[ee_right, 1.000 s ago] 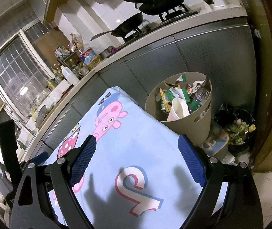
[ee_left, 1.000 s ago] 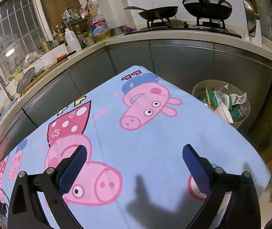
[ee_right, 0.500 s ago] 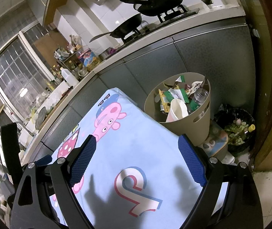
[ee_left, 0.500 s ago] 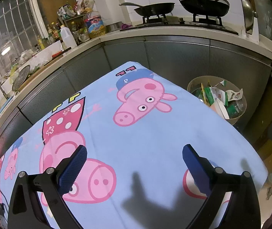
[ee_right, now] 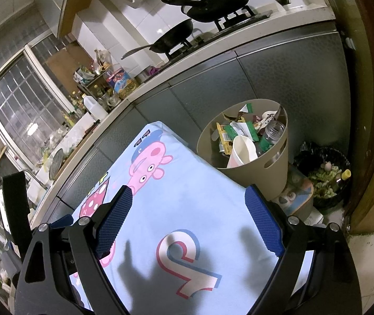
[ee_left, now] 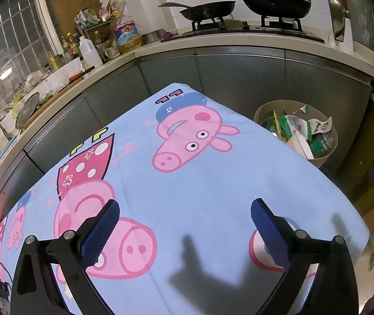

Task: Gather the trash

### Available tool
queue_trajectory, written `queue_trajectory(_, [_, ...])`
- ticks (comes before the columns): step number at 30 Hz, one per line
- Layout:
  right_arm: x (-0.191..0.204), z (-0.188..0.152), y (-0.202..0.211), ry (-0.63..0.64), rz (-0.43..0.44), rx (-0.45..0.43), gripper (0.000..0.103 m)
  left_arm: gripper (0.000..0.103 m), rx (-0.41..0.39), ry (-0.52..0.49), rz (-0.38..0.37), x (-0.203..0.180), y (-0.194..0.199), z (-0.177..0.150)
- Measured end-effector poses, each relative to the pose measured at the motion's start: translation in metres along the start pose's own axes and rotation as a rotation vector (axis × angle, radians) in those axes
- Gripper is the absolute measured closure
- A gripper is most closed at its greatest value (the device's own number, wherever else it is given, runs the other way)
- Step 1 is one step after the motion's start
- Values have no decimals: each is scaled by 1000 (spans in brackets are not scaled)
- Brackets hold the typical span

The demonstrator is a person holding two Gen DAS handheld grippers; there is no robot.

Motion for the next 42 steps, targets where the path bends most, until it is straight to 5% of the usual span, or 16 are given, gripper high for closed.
queue_trajectory(21, [-1,-1,1,8,-2,4,17,3,0,4,-30,-2,2,1])
queue_trajectory(42, [19,-5,4,68,-17,23,17,3,-72,139,-92,29,20,-1])
Point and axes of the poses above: each gripper's, at about its wrist camera, not at the fingertips, and y roughly against the way its jaws point, x to its left, z to its top, the point moved 7 cm from there along -y, roughly the way its jaws point, and after that the axes turned 11 degrees about x, right-handed, at the moved point
